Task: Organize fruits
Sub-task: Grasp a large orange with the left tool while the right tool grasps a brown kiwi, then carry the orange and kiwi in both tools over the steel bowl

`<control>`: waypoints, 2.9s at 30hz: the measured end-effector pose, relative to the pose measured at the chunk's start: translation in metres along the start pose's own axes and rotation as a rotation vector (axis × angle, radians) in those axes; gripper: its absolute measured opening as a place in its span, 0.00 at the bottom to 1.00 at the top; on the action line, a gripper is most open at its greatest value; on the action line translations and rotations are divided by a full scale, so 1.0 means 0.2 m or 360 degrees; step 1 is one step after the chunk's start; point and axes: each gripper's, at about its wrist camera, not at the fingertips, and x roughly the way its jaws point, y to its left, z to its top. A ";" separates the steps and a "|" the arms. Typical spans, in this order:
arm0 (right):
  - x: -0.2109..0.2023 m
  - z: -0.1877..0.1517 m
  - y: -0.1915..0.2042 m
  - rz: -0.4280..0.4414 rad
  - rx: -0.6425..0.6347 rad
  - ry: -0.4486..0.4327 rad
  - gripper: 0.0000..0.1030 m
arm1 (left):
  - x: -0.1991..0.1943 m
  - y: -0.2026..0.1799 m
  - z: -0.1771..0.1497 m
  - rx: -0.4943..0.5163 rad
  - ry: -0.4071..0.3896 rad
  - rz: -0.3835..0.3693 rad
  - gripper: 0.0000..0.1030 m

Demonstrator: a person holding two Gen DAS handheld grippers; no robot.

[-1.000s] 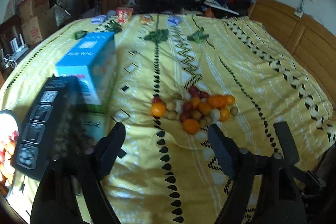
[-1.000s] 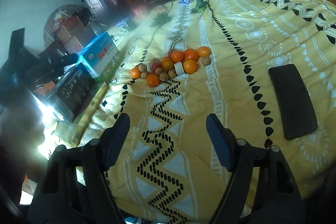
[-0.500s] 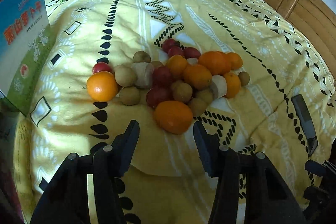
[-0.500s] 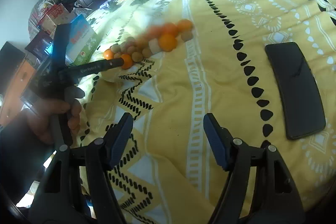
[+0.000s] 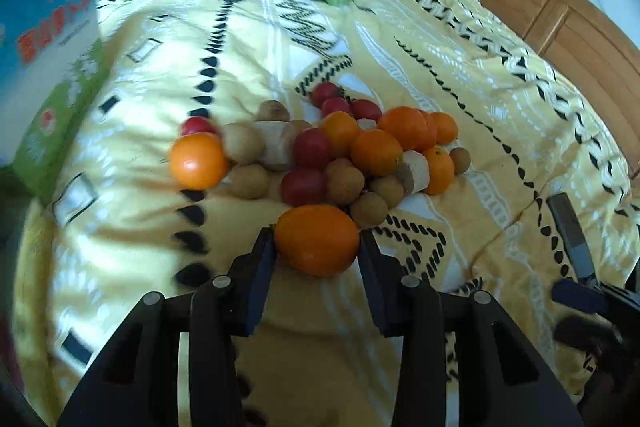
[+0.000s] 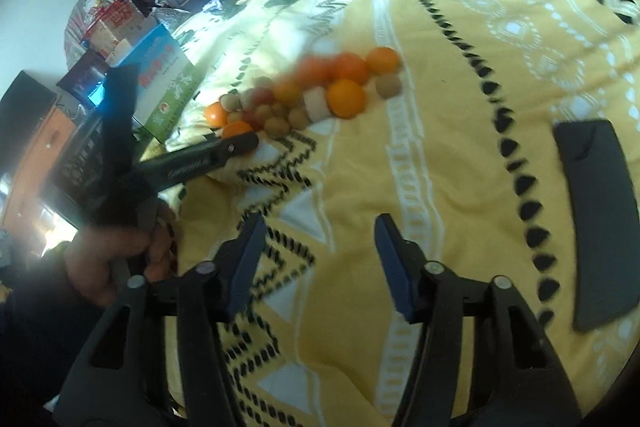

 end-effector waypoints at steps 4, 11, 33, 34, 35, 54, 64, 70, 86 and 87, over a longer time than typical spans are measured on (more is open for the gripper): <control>0.17 0.13 0.06 0.0131 -0.0043 0.0035 0.43 | -0.18 0.09 -0.06 -0.0126 -0.0064 0.0039 0.41; 0.53 0.30 0.12 0.0154 0.0020 0.0164 0.42 | -0.36 0.15 -0.06 -0.0167 -0.0140 0.0025 0.41; 0.31 0.20 0.38 -0.0346 -0.0463 -0.0040 0.25 | -0.44 0.07 -0.12 -0.0158 -0.0146 0.0078 0.41; 0.28 0.20 0.39 -0.0360 -0.0470 -0.0053 0.25 | -0.45 0.05 -0.12 -0.0150 -0.0153 0.0076 0.41; 0.25 0.19 0.39 -0.0379 -0.0477 -0.0066 0.25 | -0.47 0.04 -0.11 -0.0139 -0.0161 0.0071 0.41; -0.09 0.16 0.51 -0.0456 -0.0530 -0.0222 0.25 | -0.85 -0.12 -0.10 -0.0066 -0.0348 0.0057 0.41; -0.17 0.11 0.62 -0.0431 -0.0553 -0.0222 0.25 | -1.01 -0.05 -0.15 -0.0125 -0.0403 0.0088 0.41; -0.21 0.08 0.66 -0.0236 -0.0447 -0.0148 0.25 | -1.11 0.03 -0.18 -0.0186 -0.0447 0.0109 0.41; -0.20 0.11 1.15 0.0023 -0.0617 -0.0138 0.25 | -1.48 0.50 -0.32 -0.0461 -0.0642 0.0333 0.41; -0.19 0.12 1.20 0.0035 -0.0641 -0.0139 0.25 | -1.50 0.55 -0.33 -0.0479 -0.0658 0.0358 0.41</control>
